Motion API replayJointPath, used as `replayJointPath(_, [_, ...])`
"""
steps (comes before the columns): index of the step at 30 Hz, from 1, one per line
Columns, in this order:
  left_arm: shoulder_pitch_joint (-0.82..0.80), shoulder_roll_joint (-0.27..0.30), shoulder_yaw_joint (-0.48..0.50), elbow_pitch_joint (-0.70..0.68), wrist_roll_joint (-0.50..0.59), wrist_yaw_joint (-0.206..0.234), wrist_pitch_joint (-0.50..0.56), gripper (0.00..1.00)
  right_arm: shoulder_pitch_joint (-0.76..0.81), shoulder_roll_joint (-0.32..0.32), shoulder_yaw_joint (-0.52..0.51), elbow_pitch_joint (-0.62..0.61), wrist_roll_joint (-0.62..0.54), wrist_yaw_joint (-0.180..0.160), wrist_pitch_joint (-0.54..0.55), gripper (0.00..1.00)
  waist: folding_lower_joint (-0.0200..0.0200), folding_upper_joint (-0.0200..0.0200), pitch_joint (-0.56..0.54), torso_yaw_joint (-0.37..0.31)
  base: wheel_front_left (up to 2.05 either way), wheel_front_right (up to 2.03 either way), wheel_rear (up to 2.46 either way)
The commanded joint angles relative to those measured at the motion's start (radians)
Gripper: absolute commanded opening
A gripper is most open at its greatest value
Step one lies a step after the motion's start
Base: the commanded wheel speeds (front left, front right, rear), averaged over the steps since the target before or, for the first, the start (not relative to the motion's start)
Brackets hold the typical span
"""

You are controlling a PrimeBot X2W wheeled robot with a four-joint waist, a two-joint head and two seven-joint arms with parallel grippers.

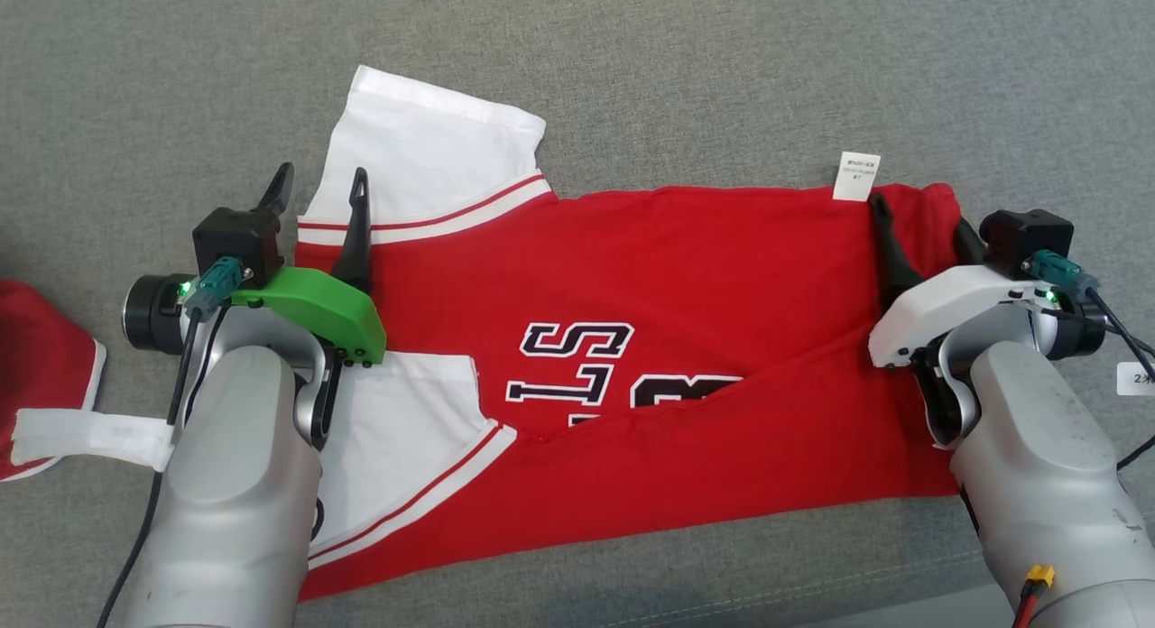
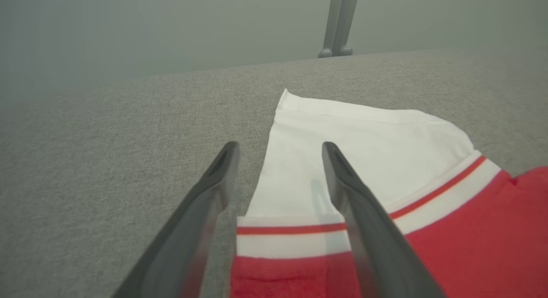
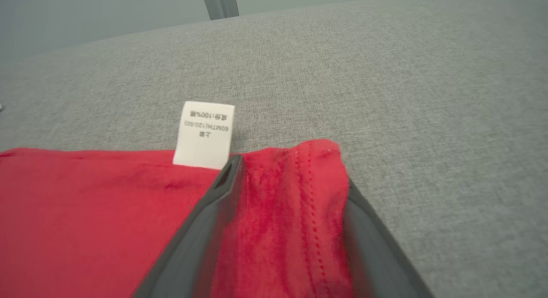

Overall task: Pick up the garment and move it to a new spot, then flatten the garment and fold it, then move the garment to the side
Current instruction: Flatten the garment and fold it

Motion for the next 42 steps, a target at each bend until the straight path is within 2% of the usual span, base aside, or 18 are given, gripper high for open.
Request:
replayJointPath(1, [-0.023,0.009,0.003,0.003,-0.002,-0.005,0.000,1.00,-0.007,0.001,0.005,-0.001,0.008,-0.001,0.000,0.00,-0.0002,0.0000,0.003,-0.002,0.00,0.00,0.00])
replayJointPath(8, [-0.130,0.033,-0.027,0.102,-0.001,-0.012,0.007,1.00,0.011,0.006,0.028,-0.025,0.024,-0.001,0.000,0.00,-0.0002,0.0000,0.028,-0.018,0.00,0.00,0.00])
replayJointPath(10, [-0.201,0.045,-0.043,0.169,-0.020,-0.014,0.046,1.00,0.004,0.016,0.049,-0.035,0.028,-0.001,0.001,0.00,-0.0002,0.0000,0.045,-0.031,0.00,0.00,0.00])
replayJointPath(16, [-0.321,0.054,-0.106,0.242,-0.074,-0.016,0.134,1.00,-0.007,0.029,0.085,-0.051,0.035,-0.001,0.002,0.00,-0.0002,0.0000,0.073,-0.051,0.00,0.00,0.00])
replayJointPath(24, [-0.386,0.091,-0.169,0.301,-0.180,-0.016,0.223,1.00,-0.014,0.047,0.127,-0.059,0.041,0.000,0.002,0.00,-0.0002,0.0000,0.084,-0.078,0.00,0.00,0.00])
replayJointPath(39, [-0.406,0.157,-0.265,0.347,-0.319,-0.014,0.308,1.00,-0.036,0.063,0.197,-0.069,0.080,0.000,0.002,0.00,-0.0002,0.0000,0.112,-0.121,0.00,0.00,0.00])
replayJointPath(40, [-0.403,0.156,-0.268,0.345,-0.331,-0.014,0.304,0.87,-0.037,0.061,0.199,-0.069,0.083,0.000,0.002,0.00,-0.0002,0.0000,0.113,-0.120,0.00,0.00,0.00])
replayJointPath(41, [-0.402,0.156,-0.271,0.342,-0.340,-0.014,0.294,0.53,-0.037,0.059,0.200,-0.069,0.087,0.000,0.002,0.00,-0.0002,0.0000,0.114,-0.119,0.00,0.00,0.00])
replayJointPath(42, [-0.401,0.156,-0.280,0.338,-0.340,-0.014,0.284,0.00,-0.037,0.057,0.201,-0.069,0.089,0.000,0.002,0.00,-0.0002,0.0000,0.114,-0.117,0.00,0.00,0.00])
